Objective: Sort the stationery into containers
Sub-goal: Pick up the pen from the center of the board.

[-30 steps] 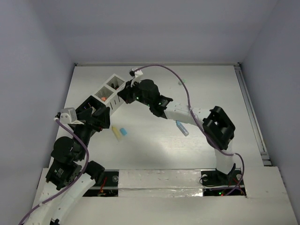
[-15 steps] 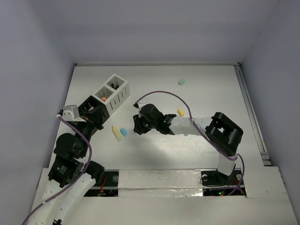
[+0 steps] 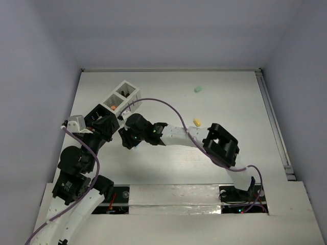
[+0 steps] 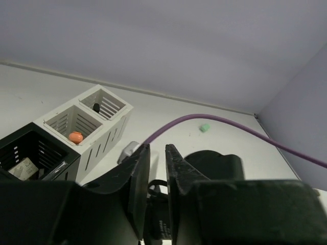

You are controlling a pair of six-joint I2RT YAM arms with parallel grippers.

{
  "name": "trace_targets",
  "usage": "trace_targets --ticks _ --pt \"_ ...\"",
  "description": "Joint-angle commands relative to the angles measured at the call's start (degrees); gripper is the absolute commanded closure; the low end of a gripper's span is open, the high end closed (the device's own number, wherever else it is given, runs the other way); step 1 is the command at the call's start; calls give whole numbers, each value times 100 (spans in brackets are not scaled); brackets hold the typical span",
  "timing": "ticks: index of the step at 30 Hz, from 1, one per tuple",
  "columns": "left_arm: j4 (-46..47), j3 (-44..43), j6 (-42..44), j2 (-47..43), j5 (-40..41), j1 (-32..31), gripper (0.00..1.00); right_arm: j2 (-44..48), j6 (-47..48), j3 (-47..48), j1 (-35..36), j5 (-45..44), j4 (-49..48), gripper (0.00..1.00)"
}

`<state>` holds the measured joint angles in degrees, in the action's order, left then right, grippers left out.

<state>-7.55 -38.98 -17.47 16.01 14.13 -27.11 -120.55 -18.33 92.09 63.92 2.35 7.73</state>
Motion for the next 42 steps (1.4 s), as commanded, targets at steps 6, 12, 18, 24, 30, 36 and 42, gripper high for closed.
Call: trace_targets --ticks 6,12,18,24,30,36,42 --pt "280 5 7 -177 -174 39 81 -1040 391 1714 -29 -490 1256 52" --pt "281 5 16 -203 -235 39 80 -1585 435 2409 -29 -569 1653 53" --pt "289 13 -2 -248 -262 39 79 -1787 409 2567 23 -560 1811 54" --pt "289 13 -10 -248 -262 92 82 -1963 435 2691 77 -692 2022 59" --pt "289 5 -19 -204 -262 92 84 -1990 418 2726 129 -1017 2172 75" --pt "263 13 -107 -90 -314 92 84 -1368 251 1954 129 -1395 1584 93" --pt "272 49 -353 33 -402 92 88 -374 -39 945 6 -736 231 96"
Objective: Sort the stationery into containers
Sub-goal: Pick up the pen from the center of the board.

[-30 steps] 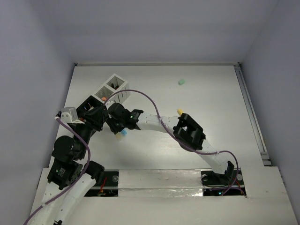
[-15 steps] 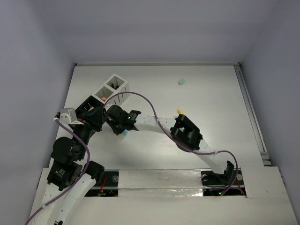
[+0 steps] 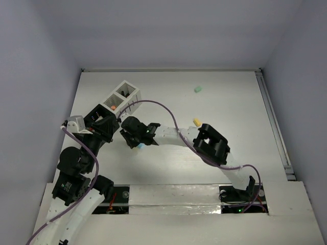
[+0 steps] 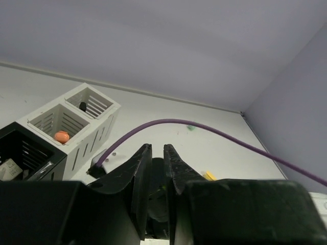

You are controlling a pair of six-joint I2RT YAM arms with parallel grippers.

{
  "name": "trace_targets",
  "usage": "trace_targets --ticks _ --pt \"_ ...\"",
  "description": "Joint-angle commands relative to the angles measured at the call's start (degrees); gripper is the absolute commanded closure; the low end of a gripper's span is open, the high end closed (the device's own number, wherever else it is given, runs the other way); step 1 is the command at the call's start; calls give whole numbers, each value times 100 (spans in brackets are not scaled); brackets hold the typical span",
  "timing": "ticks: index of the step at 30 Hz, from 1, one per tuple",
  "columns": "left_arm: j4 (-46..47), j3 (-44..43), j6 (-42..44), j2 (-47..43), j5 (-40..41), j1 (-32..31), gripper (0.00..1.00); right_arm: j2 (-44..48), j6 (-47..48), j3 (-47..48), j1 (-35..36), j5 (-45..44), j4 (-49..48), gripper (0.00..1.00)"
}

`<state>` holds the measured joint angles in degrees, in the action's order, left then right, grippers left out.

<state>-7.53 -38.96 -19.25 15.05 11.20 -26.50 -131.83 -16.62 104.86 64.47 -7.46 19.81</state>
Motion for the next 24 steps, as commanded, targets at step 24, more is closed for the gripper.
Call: trace_targets --ticks 24 --pt "2290 1320 -1424 2114 -2044 -117 48 3822 -1414 -3393 -1305 43 -3466 100"
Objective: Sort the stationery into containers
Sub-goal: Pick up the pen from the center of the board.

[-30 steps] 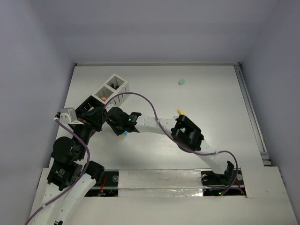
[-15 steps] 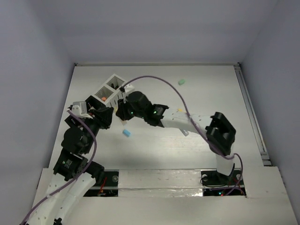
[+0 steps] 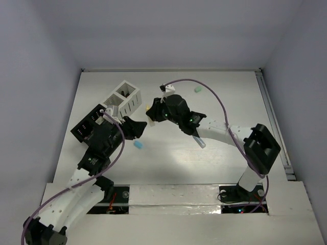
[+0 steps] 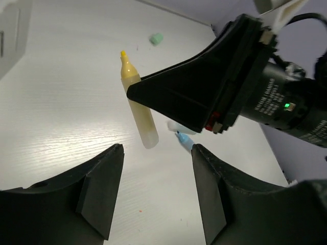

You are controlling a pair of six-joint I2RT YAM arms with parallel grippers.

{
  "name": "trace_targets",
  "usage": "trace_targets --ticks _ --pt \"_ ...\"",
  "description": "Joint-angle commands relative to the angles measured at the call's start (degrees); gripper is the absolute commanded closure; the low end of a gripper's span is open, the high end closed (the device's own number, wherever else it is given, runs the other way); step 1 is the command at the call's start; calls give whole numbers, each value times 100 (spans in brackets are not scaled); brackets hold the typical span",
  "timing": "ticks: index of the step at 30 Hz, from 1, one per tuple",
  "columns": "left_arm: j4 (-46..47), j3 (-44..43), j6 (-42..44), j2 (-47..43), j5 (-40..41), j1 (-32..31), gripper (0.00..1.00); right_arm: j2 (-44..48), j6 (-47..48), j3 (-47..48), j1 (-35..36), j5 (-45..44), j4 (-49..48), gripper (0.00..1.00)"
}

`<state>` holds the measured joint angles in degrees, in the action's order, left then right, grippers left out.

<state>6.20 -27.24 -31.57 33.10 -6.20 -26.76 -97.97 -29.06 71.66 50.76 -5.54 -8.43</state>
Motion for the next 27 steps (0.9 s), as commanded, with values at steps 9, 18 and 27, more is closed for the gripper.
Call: trace_targets --ticks 9,18,27 --pt "1718 123 -139 1286 -127 -382 49 850 -214 -521 65 -158 -880 100" --pt "2254 140 -156 1646 -356 -549 52 850 -390 -706 65 53 -1056 100" --pt "2430 132 -95 1858 -286 -602 69 929 -601 -925 65 229 -1337 100"
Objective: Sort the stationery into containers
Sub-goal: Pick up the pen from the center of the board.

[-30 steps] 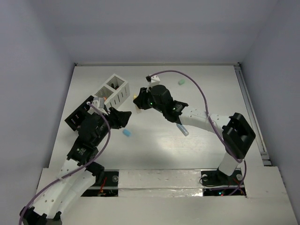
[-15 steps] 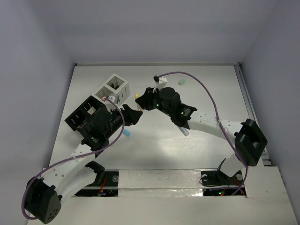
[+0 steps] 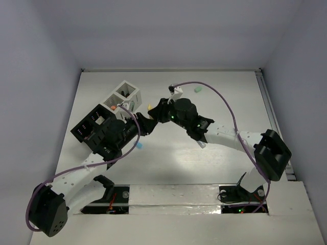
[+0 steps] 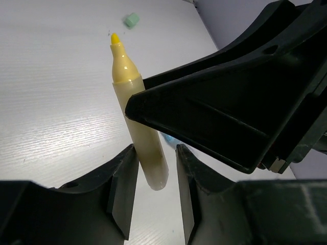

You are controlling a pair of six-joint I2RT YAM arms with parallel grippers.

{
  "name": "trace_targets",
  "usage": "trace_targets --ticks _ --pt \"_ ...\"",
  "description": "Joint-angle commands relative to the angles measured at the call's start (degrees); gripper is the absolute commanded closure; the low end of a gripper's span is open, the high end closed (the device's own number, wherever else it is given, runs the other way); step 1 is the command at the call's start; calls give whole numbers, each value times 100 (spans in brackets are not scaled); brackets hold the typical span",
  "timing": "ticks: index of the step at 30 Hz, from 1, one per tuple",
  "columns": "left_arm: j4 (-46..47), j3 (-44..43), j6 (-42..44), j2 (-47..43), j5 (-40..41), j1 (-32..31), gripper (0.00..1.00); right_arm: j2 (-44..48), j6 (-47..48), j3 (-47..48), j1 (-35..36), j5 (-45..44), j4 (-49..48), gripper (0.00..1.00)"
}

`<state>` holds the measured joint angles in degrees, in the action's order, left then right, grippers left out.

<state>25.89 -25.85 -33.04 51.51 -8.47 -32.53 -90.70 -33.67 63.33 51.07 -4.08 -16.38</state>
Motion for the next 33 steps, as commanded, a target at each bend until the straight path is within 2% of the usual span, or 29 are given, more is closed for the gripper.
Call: trace_targets --ticks 1,5,9,13,20,25,27,29,31,33 --pt "478 -8 60 17 -67 -25 69 210 -157 -119 35 82 -585 100" --pt "531 1 61 44 -85 -25 69 245 -236 -224 35 83 -664 100" --pt "566 18 52 53 -129 -25 65 289 -254 -304 35 65 -744 100" --pt "575 36 69 26 -129 -25 71 333 -280 -374 35 56 -779 100" --pt "654 62 34 70 -225 -25 56 377 -289 -409 35 21 -832 100" --pt "654 53 43 132 -278 -25 56 395 -289 -427 35 -14 -875 100" --pt "637 45 52 158 -269 -25 60 395 -280 -427 35 -23 -876 100" --pt "628 45 60 175 -252 -25 71 386 -254 -427 35 -32 -858 100" --pt "610 18 61 228 -252 -25 75 386 -254 -453 35 -23 -884 100" --pt "601 -8 69 272 -295 -25 84 377 -245 -462 35 -41 -884 100"
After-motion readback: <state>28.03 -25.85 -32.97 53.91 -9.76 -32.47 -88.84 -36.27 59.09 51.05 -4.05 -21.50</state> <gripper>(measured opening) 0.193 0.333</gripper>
